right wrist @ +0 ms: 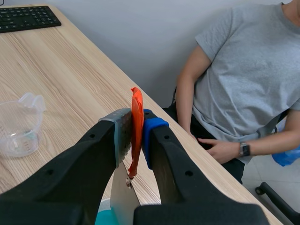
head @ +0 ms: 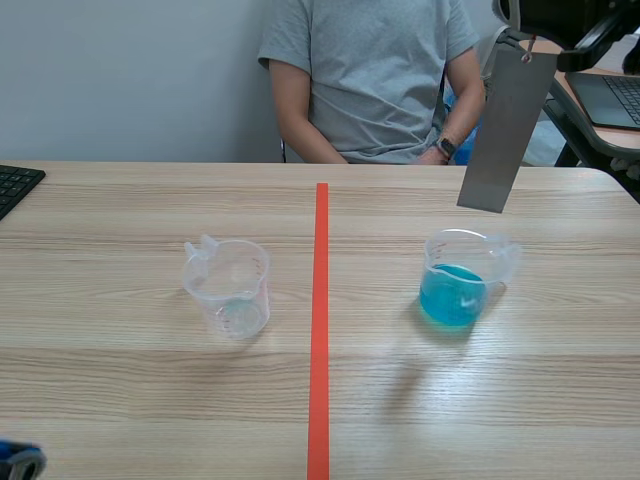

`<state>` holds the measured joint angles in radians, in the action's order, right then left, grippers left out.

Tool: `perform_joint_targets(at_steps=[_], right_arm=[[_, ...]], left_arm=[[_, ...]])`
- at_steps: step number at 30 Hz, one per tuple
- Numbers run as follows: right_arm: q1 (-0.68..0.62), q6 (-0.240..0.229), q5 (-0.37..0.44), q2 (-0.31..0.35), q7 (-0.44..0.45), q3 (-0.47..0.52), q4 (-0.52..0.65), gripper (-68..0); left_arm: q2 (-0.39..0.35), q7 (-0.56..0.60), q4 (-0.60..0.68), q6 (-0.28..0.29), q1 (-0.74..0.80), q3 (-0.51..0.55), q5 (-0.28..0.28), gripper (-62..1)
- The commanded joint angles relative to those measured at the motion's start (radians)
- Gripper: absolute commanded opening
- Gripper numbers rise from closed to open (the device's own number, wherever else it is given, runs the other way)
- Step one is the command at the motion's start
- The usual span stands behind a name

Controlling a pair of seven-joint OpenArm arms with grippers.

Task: Do the redox reaction experiment.
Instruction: 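Raise the plate and point at it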

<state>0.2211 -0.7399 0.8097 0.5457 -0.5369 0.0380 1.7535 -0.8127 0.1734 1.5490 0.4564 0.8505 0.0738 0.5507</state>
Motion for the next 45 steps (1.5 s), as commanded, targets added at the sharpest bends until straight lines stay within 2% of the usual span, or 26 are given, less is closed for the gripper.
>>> perform_joint_targets(at_steps=[1, 9, 18, 24, 31, 38, 45], right_arm=[[0.022, -0.006, 0.014, 0.016, 0.008, 0.010, 0.009, -66.2], [0.022, -0.006, 0.014, 0.016, 0.007, 0.010, 0.009, -66.2], [0.022, -0.006, 0.014, 0.016, 0.007, 0.010, 0.009, -66.2], [0.022, -0.006, 0.014, 0.016, 0.007, 0.010, 0.009, -66.2], [0.022, -0.006, 0.014, 0.016, 0.007, 0.010, 0.009, -66.2], [0.019, -0.006, 0.014, 0.016, 0.007, 0.010, 0.009, -66.2], [0.003, -0.006, 0.030, 0.016, 0.008, 0.010, 0.009, -66.2]], left_arm=[[-0.029, 0.018, 0.030, 0.011, -0.061, -0.017, 0.014, -55.8], [-0.131, 0.017, 0.035, 0.011, -0.354, -0.205, 0.014, -55.8], [-0.114, 0.001, 0.035, 0.010, -0.776, -0.564, 0.010, -55.8], [-0.008, -0.091, -0.014, 0.002, -1.049, -0.805, 0.006, -55.8], [0.154, -0.118, -0.180, -0.008, -1.305, -1.011, 0.006, -55.8], [0.333, -0.097, -0.392, -0.036, -1.456, -1.104, 0.006, -55.8], [0.503, -0.076, -0.579, -0.043, -1.538, -1.117, -0.007, -55.8]])
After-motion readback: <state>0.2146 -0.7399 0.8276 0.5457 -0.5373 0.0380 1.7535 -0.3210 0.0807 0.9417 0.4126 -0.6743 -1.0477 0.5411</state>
